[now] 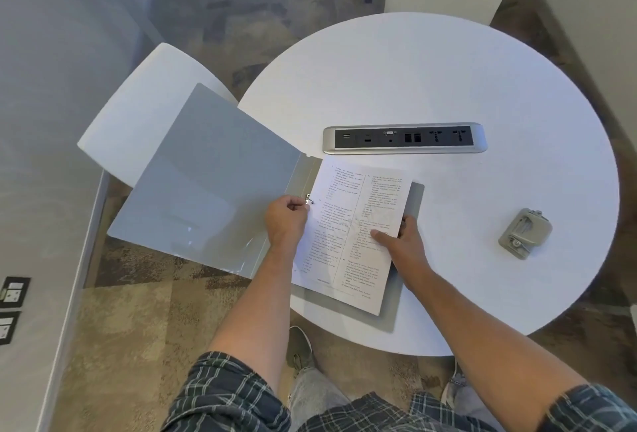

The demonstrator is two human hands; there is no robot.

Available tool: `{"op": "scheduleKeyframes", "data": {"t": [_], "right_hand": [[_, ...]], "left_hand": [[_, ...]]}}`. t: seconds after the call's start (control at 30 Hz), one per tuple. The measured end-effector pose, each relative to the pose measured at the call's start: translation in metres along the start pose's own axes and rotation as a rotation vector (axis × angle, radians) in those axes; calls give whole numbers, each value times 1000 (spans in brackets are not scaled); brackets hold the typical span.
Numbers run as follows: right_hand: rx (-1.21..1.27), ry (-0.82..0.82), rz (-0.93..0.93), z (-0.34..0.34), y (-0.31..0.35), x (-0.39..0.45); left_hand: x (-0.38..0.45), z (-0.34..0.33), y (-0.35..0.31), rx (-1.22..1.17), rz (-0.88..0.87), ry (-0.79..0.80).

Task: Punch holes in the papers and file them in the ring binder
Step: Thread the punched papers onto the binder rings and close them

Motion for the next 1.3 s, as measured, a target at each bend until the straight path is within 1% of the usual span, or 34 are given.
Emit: {"op": "scheduleKeyframes", "data": {"t": [0.1, 0.17, 0.3, 0.43, 0.53, 0.6, 0.7, 0.73, 0.77, 0.83, 0.87, 0.9, 0.93, 1.0, 1.07, 1.13, 1.2, 1.3], "right_hand": [[-35, 16, 0, -2, 1, -2], [-67, 23, -4, -4, 2, -3], [-138, 38, 1, -4, 6, -7], [-173, 37, 7, -3, 8, -10], [-212, 12, 23, -4, 10, -11], [-240, -20, 40, -4, 9, -12], [-279, -117, 69, -4, 10, -17], [-342, -181, 89, -3, 13, -21], [-465, -265, 105, -3, 18, -26], [-776, -415, 135, -8, 31, -36], [-888, -439, 174, -18, 38, -41], [-952, -411, 235, -31, 43, -43], [-961, -336, 304, -48, 46, -43], [-843, -101, 400, -85, 42, -41], [-790, 155, 389, -121, 30, -42], [-868, 343, 325, -147, 14, -43], [-958, 430, 299, -158, 4, -44], [-1008, 468, 302, -161, -2, -47]], "left_hand": [[-10, 14, 3, 22, -24, -40], [-16, 23, 9, 77, -19, -49], [-25, 35, 26, 146, 30, -30], [-29, 39, 32, 170, 22, -9], [-35, 35, 36, 170, 22, 40], [-39, 35, 37, 182, 9, 42], [-42, 33, 38, 189, -13, 48], [-43, 33, 37, 195, -15, 49], [-44, 33, 37, 200, -17, 48], [-44, 33, 37, 204, -22, 48], [-44, 34, 37, 207, -22, 50], [-45, 34, 37, 214, -24, 52], [-45, 34, 37, 224, -27, 50], [-47, 35, 38, 230, -31, 42], [-48, 35, 40, 232, -28, 41], [-49, 34, 41, 251, -24, 47], [-50, 33, 42, 252, -39, 49], [-53, 31, 41, 246, -61, 55]]}}
Point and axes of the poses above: each hand's wrist, its own x-axis towards the middle knuckle, its own z-axis out of the back of the hand, y = z × x, the point moved 10 cm from there along x, towards the middle knuckle, and after that the axes turned 8 degrees about y, right-handed, at the moved point
